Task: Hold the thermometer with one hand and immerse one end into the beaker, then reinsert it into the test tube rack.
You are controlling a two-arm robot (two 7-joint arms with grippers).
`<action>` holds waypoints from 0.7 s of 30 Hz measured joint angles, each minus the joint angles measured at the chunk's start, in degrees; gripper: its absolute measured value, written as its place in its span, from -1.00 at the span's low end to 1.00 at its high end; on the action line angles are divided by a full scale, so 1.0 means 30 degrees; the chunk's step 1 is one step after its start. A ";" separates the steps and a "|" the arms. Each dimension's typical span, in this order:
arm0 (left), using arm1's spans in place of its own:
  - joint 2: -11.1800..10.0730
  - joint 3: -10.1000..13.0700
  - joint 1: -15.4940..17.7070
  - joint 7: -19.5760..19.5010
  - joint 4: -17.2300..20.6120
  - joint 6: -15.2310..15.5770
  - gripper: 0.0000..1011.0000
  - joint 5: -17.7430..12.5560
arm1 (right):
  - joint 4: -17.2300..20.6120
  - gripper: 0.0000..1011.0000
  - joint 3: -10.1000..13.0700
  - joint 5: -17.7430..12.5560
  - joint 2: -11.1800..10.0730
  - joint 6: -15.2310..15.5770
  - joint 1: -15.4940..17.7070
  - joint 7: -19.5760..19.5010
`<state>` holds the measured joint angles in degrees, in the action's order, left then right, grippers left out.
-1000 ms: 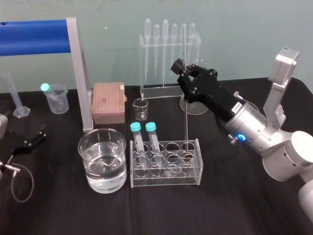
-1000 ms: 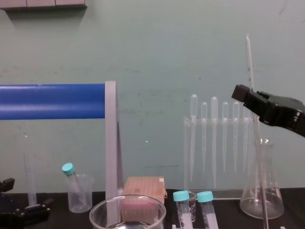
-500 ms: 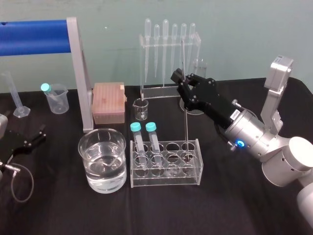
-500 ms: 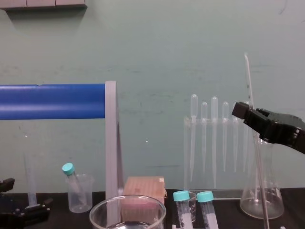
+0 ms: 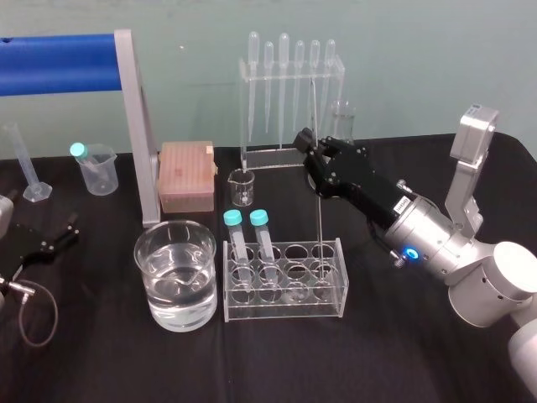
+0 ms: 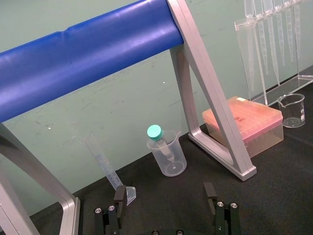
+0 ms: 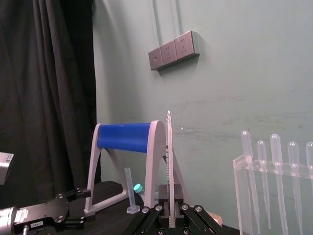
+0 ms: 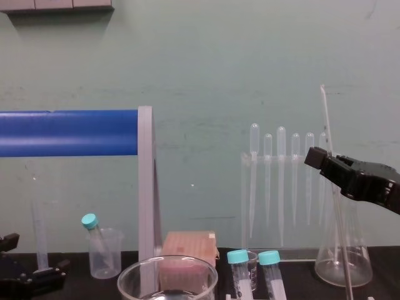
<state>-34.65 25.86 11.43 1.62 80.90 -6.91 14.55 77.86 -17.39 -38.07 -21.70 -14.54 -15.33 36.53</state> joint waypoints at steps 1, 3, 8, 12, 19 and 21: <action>0.0000 -0.0001 0.0000 0.0001 0.0000 0.0000 0.99 -0.0001 | 0.0001 -0.89 0.0000 -0.0003 -0.0001 0.0027 0.0010 -0.0014; 0.0000 0.0000 0.0000 0.0000 0.0000 0.0000 0.99 0.0000 | -0.0037 -0.89 0.0000 -0.0008 0.0009 0.0089 0.0012 -0.0105; 0.0000 -0.0001 0.0000 0.0000 0.0000 0.0000 0.99 0.0000 | -0.0003 -0.89 -0.0002 0.0085 0.0007 0.0195 0.0041 -0.0335; 0.0000 0.0000 0.0001 0.0000 -0.0001 0.0000 0.99 -0.0001 | 0.0021 -0.89 0.0002 0.0105 0.0004 0.0218 0.0047 -0.0380; 0.0000 -0.0001 0.0000 0.0000 0.0000 0.0000 0.99 0.0000 | 0.0021 -0.89 0.0005 0.0104 0.0004 0.0192 0.0044 -0.0349; 0.0000 0.0000 0.0000 0.0000 0.0000 0.0001 0.99 0.0000 | 0.0020 -0.89 0.0005 0.0103 0.0004 0.0184 0.0041 -0.0339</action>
<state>-34.65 25.86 11.43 1.62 80.90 -6.90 14.55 77.92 -17.37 -37.76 -21.68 -13.99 -15.21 35.52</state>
